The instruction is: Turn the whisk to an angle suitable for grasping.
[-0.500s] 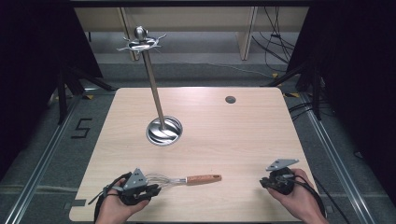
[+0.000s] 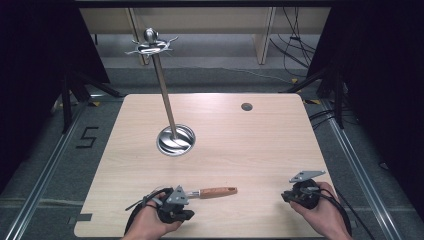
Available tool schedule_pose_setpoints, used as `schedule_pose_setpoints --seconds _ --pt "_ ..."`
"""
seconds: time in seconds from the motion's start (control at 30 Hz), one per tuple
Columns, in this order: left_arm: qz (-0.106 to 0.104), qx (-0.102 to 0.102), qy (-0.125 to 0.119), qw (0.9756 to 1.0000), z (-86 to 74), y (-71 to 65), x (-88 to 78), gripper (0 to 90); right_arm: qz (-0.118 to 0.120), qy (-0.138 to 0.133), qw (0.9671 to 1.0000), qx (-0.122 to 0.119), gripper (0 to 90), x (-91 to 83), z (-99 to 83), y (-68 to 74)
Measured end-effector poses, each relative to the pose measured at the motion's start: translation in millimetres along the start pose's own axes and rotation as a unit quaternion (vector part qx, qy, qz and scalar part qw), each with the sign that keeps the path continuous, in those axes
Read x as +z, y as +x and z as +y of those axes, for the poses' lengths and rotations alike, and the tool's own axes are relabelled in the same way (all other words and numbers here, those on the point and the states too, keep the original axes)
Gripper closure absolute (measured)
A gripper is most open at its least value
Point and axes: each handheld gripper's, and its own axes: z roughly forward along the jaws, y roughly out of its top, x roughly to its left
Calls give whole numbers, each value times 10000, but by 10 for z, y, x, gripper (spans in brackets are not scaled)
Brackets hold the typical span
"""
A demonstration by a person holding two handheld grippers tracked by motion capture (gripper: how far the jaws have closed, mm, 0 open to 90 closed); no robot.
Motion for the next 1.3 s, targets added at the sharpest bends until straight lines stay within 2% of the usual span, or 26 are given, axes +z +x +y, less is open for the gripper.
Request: schedule_pose_setpoints --seconds 0.03,0.07,0.1,0.13,0.17,0.2,0.23,0.37,0.43,0.5,0.53,0.63,0.67,0.7,0.8,0.83,0.87,0.97,1.0,1.07,1.1,1.17,1.2,1.23,1.27,1.3 --pt "-15 161 185 9997 39 20 4 893 -25 -16 10000 -79 815 2 -5 -18" --pt "-26 -45 71 10000 68 -4 49 893 -27 -10 10000 -60 812 6 -8 -31" --pt "-22 23 137 9999 104 9 71 893 -27 -10 10000 -60 812 6 -8 -31" --pt "-36 4 167 9999 170 11 135 894 -59 -44 10000 -34 806 16 -12 -32" --pt "-36 4 167 9999 170 11 135 894 -59 -44 10000 -34 806 16 -12 -32" --pt "-28 -73 211 9997 199 10 165 894 -50 -107 9999 -2 800 28 -16 -20" --pt "-9 -24 227 9997 235 22 190 894 -55 -31 10000 -45 797 16 -13 -20" --pt "58 -155 273 9995 406 59 314 894 -6 4 10000 -69 795 17 -7 -20" --pt "64 -189 288 9994 437 66 337 893 25 30 10000 -11 795 18 -6 -15" --pt "98 -307 291 9991 511 87 418 894 20 9 10000 3 795 20 -7 -18" --pt "124 -291 312 9990 532 101 439 894 20 1 10000 4 796 18 -8 -21" --pt "177 -349 295 9988 571 132 476 894 -19 -105 9999 43 797 11 -6 -24" --pt "181 -353 315 9987 592 144 489 894 -40 -194 9998 -37 797 12 -6 -38" --pt "178 -350 319 9987 614 149 503 894 -32 -212 9998 37 797 8 -3 -31" --pt "247 -284 360 9986 681 161 551 894 -25 -173 9998 15 796 1 -5 -36" --pt "199 -345 389 9985 692 164 574 893 -19 -292 9996 52 796 26 -13 -29" --pt "90 -465 422 9980 697 165 625 893 -12 -185 9998 10 796 6 -7 -30" --pt "145 -382 467 9981 697 166 663 893 -34 -339 9994 2 796 25 -13 -26" --pt "136 -405 454 9981 698 168 673 893 2 -245 9997 82 796 8 -6 -16" --pt "224 -376 448 9980 715 199 686 893 -1 -225 9997 21 797 11 -6 -26" --pt "241 -461 463 9976 722 200 690 893 -3 -192 9998 1 796 8 -4 -30" --pt "219 -395 462 9979 733 231 695 893 -4 -193 9998 2 796 9 -4 -30" --pt "236 -587 440 9970 737 218 703 893 -3 -193 9998 6 796 9 -3 -30" --pt "268 -400 444 9979 754 263 705 893 22 -321 9995 48 796 27 -9 -26" --pt "301 -420 434 9977 765 280 710 893 4 -188 9998 25 797 -2 -3 -31" --pt "338 -517 421 9972 776 288 715 893 4 -188 9998 25 797 -2 -3 -31"
